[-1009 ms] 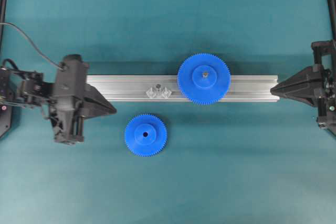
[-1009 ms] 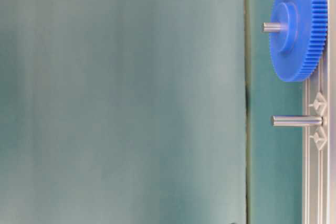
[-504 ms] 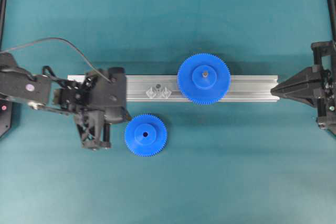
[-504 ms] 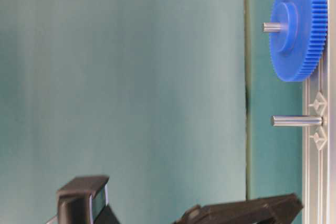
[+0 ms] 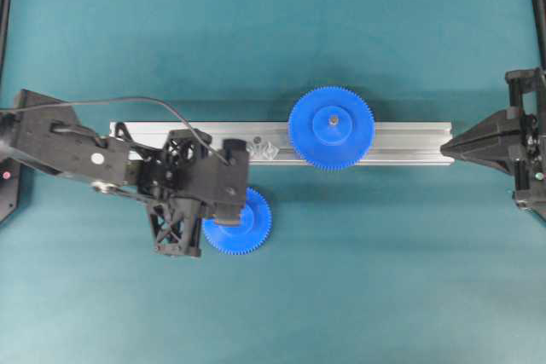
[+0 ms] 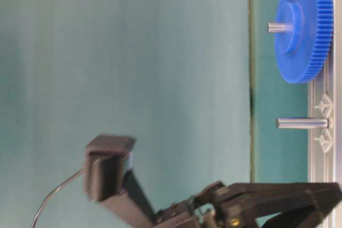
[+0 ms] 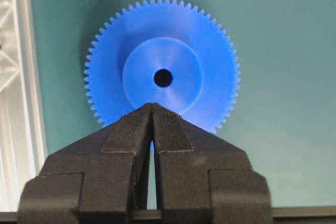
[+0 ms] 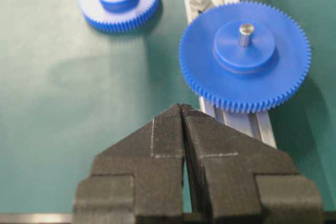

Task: Find the location of the shaft and insert the small gear.
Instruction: 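Lower the left gripper and close it on the small gear's hub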

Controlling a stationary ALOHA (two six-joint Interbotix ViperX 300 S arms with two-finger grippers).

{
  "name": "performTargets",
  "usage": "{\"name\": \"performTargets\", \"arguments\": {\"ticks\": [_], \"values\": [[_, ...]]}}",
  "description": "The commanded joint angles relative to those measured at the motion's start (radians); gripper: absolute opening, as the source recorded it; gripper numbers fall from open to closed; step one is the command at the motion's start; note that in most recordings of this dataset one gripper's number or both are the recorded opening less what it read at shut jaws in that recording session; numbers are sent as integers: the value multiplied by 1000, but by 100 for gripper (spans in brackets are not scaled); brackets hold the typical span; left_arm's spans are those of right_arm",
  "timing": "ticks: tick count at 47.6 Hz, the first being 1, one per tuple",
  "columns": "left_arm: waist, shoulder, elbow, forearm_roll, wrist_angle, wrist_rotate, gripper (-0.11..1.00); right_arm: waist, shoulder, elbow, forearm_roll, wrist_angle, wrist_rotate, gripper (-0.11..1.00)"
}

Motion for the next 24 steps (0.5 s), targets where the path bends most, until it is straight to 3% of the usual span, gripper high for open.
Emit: {"name": "performTargets", "arguments": {"ticks": [1,24], "values": [[-3,3,-46,3,18,18,1,-5,9,-11,2,-5,12,3],[-6,104,-163,3,127,43,1,-9,9,-3,0,-5,12,3]]}}
